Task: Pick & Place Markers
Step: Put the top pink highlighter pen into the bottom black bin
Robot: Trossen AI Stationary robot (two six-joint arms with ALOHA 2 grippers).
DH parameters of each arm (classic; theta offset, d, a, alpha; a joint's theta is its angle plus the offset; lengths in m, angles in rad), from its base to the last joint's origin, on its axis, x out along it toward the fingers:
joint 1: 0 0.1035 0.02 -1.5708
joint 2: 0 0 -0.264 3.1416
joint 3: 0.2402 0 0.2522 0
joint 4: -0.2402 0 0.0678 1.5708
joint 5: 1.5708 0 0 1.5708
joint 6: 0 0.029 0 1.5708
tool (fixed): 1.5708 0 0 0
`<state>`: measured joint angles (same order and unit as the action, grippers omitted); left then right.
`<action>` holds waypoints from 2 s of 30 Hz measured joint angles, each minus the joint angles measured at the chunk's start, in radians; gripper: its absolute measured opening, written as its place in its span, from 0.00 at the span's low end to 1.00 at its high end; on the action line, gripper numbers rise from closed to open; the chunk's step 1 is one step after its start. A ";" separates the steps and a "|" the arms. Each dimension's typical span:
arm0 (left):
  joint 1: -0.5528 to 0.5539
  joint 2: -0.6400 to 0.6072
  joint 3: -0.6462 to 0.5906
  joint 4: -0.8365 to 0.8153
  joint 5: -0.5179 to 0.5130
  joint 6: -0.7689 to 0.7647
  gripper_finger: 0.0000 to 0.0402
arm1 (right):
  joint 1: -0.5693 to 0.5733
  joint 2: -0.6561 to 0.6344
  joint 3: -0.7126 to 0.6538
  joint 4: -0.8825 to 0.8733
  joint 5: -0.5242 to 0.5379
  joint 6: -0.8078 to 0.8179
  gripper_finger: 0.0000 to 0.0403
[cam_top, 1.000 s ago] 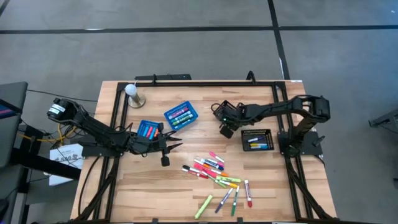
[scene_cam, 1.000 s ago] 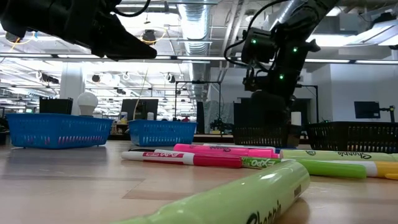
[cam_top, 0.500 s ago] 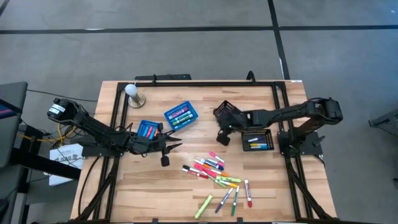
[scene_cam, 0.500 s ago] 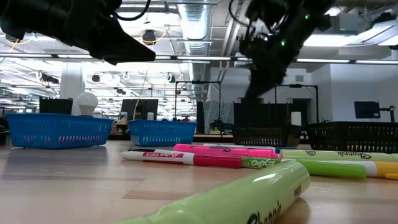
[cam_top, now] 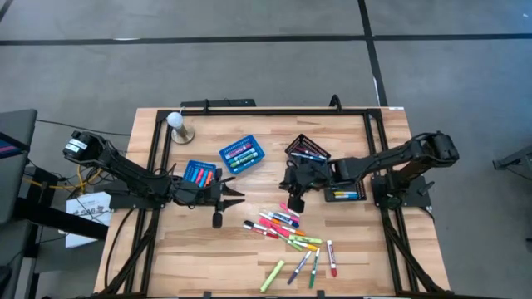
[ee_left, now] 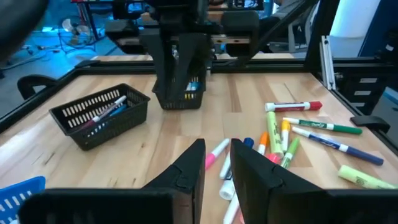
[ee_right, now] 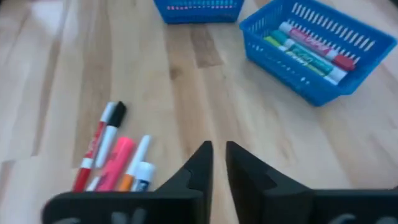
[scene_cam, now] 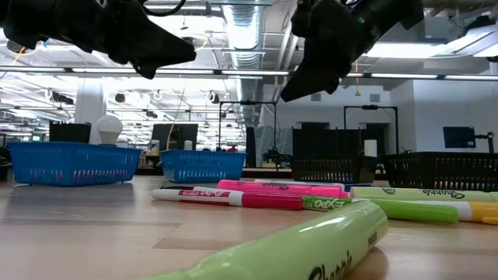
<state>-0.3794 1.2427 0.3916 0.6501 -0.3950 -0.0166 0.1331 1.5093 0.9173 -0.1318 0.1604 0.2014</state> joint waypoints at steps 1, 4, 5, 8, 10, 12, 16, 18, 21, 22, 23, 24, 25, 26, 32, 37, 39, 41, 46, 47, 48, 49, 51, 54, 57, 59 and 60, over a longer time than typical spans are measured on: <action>-0.001 0.000 0.000 0.003 0.000 0.000 0.18 | 0.012 0.000 0.000 0.000 0.000 0.005 0.14; 0.000 0.000 0.000 0.005 0.000 -0.027 0.18 | 0.050 0.000 0.000 0.012 -0.001 0.000 0.20; 0.000 0.000 0.000 0.006 0.000 -0.035 0.18 | 0.061 0.001 0.000 0.014 -0.001 0.000 0.22; 0.000 0.000 0.000 0.006 0.000 -0.045 0.18 | 0.086 0.019 0.000 0.018 0.000 0.001 0.26; 0.000 0.000 0.000 0.005 0.000 -0.052 0.18 | 0.103 0.050 0.000 0.042 0.003 0.002 0.27; 0.000 0.000 0.000 0.005 0.001 -0.098 0.18 | 0.120 0.097 0.000 0.064 0.005 0.011 0.28; -0.009 0.015 -0.007 -0.005 0.063 -0.229 0.18 | 0.142 0.199 0.000 0.107 0.017 0.080 0.28; -0.028 0.028 -0.020 -0.008 0.077 -0.273 0.18 | 0.148 0.239 -0.001 0.089 0.041 0.120 0.28; -0.046 0.054 -0.032 -0.006 0.067 -0.278 0.18 | 0.148 0.266 -0.002 0.057 0.078 0.142 0.28; -0.047 0.061 -0.035 -0.006 0.059 -0.278 0.18 | 0.147 0.265 -0.002 0.051 0.088 0.143 0.28; -0.047 0.070 -0.035 -0.007 0.054 -0.277 0.18 | 0.145 0.264 0.001 0.051 0.100 0.145 0.28; -0.044 0.075 -0.035 -0.007 0.046 -0.277 0.18 | 0.142 0.256 0.001 0.039 0.117 0.148 0.28; -0.038 0.077 -0.035 -0.006 0.046 -0.277 0.18 | 0.139 0.244 -0.001 0.021 0.134 0.150 0.28; -0.033 0.080 -0.035 -0.005 0.045 -0.277 0.18 | 0.139 0.234 -0.001 0.016 0.140 0.150 0.28; -0.024 0.082 -0.035 -0.005 0.044 -0.277 0.18 | 0.139 0.236 0.001 -0.020 0.104 0.241 0.28; -0.024 0.082 -0.035 -0.005 0.044 -0.277 0.18 | 0.129 0.319 -0.002 -0.040 0.094 0.243 0.28; -0.024 0.082 -0.035 -0.005 0.044 -0.277 0.18 | 0.120 0.339 0.004 -0.042 0.097 0.243 0.28; -0.024 0.081 -0.035 -0.005 0.044 -0.277 0.18 | 0.109 0.353 0.005 -0.045 0.094 0.242 0.28; -0.024 0.081 -0.035 -0.006 0.044 -0.277 0.18 | 0.083 0.357 0.005 -0.046 0.073 0.238 0.23; -0.024 0.081 -0.035 -0.006 0.044 -0.277 0.18 | 0.080 0.357 0.004 -0.044 0.066 0.238 0.21; -0.024 0.080 -0.035 -0.006 0.044 -0.277 0.18 | 0.077 0.357 0.004 -0.043 0.061 0.238 0.18; -0.024 0.080 -0.035 -0.006 0.044 -0.277 0.18 | 0.075 0.357 0.004 -0.042 0.055 0.238 0.15; -0.024 0.080 -0.035 -0.006 0.044 -0.277 0.18 | 0.073 0.358 0.004 -0.043 0.052 0.237 0.09; -0.024 0.080 -0.035 -0.005 0.044 -0.277 0.18 | 0.073 0.334 0.006 -0.061 0.039 0.236 0.08; -0.024 0.080 -0.035 -0.006 0.044 -0.277 0.18 | 0.074 0.271 0.017 -0.187 0.047 0.236 0.07; -0.024 0.080 -0.035 -0.006 0.044 -0.277 0.18 | 0.073 0.223 0.039 -0.239 0.054 0.253 0.08; -0.024 0.080 -0.035 -0.005 0.044 -0.277 0.18 | 0.072 0.186 0.048 -0.291 0.059 0.269 0.09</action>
<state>-0.4038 1.3231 0.3569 0.6447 -0.3510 -0.2933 0.2050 1.6952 0.9648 -0.4233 0.2198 0.4700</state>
